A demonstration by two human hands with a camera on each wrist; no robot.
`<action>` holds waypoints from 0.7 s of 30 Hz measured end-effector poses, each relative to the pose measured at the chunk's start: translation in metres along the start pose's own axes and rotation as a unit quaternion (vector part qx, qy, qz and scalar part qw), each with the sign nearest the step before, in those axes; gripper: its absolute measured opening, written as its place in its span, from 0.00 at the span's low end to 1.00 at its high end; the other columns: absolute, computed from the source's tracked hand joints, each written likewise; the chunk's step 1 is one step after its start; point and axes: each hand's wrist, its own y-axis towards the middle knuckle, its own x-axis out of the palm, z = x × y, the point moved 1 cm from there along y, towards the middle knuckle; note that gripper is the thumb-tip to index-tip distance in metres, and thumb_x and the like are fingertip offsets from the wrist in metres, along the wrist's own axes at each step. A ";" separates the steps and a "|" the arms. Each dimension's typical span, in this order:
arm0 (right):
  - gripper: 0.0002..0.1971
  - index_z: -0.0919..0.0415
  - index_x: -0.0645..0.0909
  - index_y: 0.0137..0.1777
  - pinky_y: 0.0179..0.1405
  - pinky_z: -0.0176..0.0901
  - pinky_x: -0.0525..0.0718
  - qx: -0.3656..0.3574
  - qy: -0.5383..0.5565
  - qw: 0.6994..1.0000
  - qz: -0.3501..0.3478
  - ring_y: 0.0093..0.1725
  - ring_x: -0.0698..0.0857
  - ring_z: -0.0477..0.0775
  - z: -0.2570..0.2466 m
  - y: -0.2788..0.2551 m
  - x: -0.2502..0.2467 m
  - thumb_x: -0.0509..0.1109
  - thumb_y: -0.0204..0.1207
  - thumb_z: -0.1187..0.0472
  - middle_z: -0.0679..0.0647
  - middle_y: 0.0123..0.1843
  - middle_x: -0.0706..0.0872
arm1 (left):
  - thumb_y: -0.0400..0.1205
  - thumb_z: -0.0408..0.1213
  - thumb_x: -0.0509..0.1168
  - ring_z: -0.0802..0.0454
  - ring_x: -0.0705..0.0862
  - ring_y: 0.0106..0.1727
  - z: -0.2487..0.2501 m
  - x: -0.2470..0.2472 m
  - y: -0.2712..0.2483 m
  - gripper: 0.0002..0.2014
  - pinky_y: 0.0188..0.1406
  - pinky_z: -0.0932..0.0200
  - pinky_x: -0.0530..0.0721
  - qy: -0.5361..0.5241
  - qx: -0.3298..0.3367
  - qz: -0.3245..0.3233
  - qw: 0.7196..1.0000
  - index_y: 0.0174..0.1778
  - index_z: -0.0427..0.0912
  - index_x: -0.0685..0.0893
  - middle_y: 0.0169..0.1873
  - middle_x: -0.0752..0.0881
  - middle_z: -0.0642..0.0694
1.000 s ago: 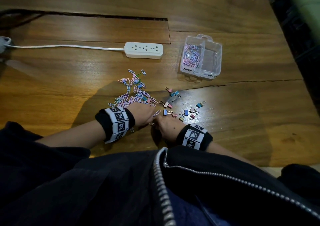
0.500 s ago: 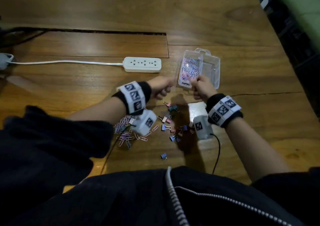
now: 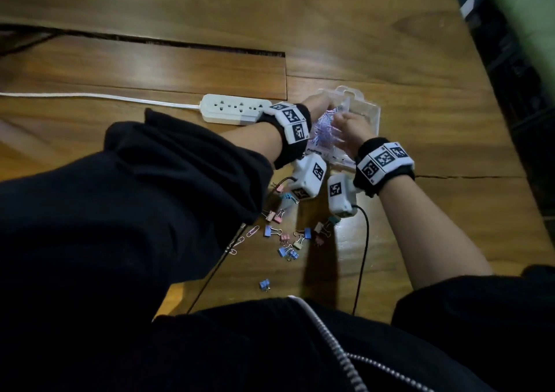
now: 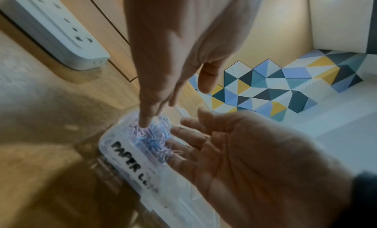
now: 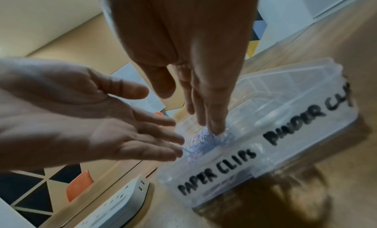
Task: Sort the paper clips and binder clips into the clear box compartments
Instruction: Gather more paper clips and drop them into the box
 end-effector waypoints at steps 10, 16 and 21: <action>0.13 0.70 0.78 0.61 0.60 0.46 0.77 -0.175 -0.167 0.968 0.065 0.56 0.79 0.56 0.014 -0.047 0.027 0.60 0.78 0.70 0.55 0.52 0.80 | 0.81 0.29 0.60 0.55 0.77 0.34 -0.030 -0.058 -0.041 0.05 0.32 0.66 0.79 0.273 0.142 -0.026 0.951 0.44 0.42 0.80 0.37 0.80 0.47; 0.08 0.68 0.83 0.46 0.43 0.42 0.73 -0.243 -0.395 0.877 -0.123 0.42 0.76 0.53 0.100 -0.112 0.063 0.74 0.69 0.64 0.56 0.40 0.78 | 0.78 0.29 0.64 0.52 0.78 0.43 -0.099 -0.113 -0.102 0.09 0.42 0.61 0.75 0.602 0.134 -0.058 0.785 0.52 0.37 0.83 0.45 0.85 0.44; 0.09 0.63 0.83 0.53 0.63 0.48 0.73 -0.220 -0.516 0.812 -0.159 0.61 0.75 0.58 0.131 -0.123 0.063 0.68 0.74 0.63 0.61 0.57 0.79 | 0.78 0.28 0.62 0.48 0.79 0.51 -0.142 -0.142 -0.126 0.10 0.50 0.56 0.78 0.659 0.104 -0.047 0.743 0.54 0.40 0.80 0.50 0.81 0.43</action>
